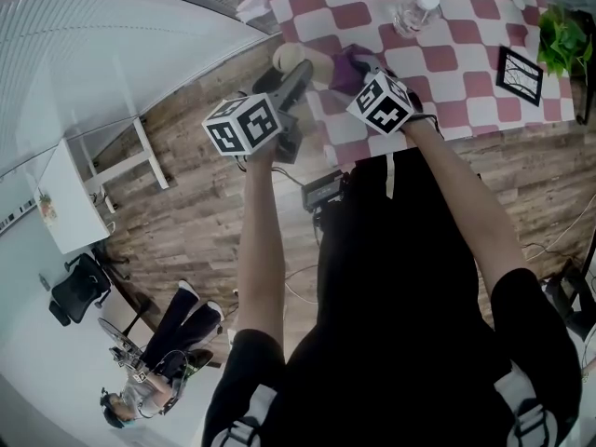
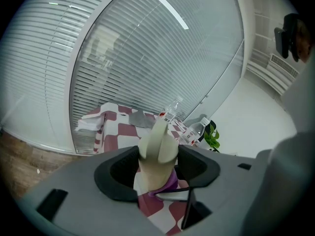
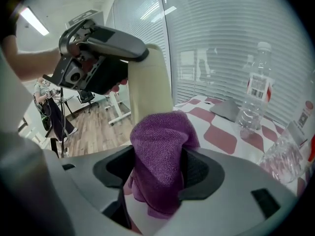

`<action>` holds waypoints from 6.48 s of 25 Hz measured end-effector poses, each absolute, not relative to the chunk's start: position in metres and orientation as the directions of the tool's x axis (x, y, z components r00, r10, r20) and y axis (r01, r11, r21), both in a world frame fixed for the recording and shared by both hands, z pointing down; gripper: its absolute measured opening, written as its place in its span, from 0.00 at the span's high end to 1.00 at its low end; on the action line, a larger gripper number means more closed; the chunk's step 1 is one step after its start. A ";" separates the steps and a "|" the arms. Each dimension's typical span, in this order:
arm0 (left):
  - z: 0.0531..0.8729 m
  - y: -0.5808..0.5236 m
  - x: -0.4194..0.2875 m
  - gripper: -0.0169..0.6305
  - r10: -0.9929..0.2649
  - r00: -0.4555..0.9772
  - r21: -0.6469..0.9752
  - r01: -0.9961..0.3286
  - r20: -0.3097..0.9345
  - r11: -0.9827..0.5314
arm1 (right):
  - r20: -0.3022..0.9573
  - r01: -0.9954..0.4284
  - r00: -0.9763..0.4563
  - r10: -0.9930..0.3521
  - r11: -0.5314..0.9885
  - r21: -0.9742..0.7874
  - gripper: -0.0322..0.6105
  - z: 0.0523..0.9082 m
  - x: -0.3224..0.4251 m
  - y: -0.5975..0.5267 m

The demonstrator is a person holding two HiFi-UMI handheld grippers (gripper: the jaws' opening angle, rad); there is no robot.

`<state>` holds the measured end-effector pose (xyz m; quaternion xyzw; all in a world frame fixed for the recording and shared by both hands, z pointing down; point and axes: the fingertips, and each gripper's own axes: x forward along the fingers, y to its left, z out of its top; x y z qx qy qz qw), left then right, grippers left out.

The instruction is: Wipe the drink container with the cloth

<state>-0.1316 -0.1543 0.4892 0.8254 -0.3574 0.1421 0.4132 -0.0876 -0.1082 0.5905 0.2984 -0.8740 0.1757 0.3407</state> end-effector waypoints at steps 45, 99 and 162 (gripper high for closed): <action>0.486 -0.099 -0.142 0.56 -0.320 0.824 0.420 -0.526 0.468 -0.739 | 0.621 -0.260 -0.753 -0.219 0.965 0.026 0.54 0.494 -0.135 -0.092; 0.480 -0.096 -0.136 0.55 -0.401 0.813 0.357 -0.556 0.423 -0.751 | 0.726 -0.294 -0.680 -0.100 0.945 -0.145 0.47 0.588 -0.097 -0.076; 0.472 -0.077 -0.122 0.54 -0.422 0.819 0.261 -0.537 0.389 -0.802 | 0.730 -0.219 -0.683 -0.026 0.961 -0.171 0.45 0.588 -0.098 -0.062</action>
